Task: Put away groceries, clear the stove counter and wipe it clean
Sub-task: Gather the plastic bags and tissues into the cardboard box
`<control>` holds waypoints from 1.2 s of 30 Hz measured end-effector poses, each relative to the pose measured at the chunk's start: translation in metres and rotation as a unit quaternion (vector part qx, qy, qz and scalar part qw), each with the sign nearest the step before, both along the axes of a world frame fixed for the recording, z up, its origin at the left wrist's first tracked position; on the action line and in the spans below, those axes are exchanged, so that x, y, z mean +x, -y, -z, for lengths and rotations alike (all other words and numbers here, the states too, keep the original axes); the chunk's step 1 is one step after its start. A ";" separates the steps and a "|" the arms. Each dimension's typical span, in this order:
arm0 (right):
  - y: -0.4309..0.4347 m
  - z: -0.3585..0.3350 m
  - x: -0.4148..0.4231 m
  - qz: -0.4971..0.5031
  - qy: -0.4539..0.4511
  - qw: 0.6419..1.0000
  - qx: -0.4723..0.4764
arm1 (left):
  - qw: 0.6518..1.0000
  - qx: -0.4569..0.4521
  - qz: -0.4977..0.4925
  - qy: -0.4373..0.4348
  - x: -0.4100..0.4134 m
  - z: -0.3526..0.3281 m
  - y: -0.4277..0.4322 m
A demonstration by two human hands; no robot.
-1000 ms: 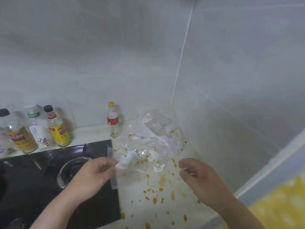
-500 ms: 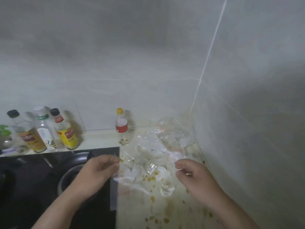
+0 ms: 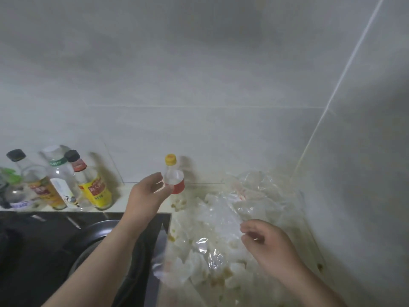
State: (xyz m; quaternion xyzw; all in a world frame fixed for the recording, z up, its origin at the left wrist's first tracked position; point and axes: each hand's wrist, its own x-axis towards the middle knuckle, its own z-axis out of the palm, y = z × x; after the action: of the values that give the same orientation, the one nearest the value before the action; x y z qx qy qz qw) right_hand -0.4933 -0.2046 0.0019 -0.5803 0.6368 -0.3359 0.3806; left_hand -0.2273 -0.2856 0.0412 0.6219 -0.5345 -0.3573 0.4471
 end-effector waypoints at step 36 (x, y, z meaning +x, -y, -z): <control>0.019 0.067 -0.015 -0.005 -0.265 0.964 0.021 | 0.980 -0.164 -0.069 -0.093 -0.002 -0.025 -0.072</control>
State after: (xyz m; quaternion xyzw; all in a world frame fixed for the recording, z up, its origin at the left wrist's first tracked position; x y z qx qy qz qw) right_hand -0.5083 -0.2238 -0.0651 -0.6439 0.7186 -0.1547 0.2121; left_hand -0.2289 -0.2136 0.0658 0.5396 -0.4974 -0.2897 0.6144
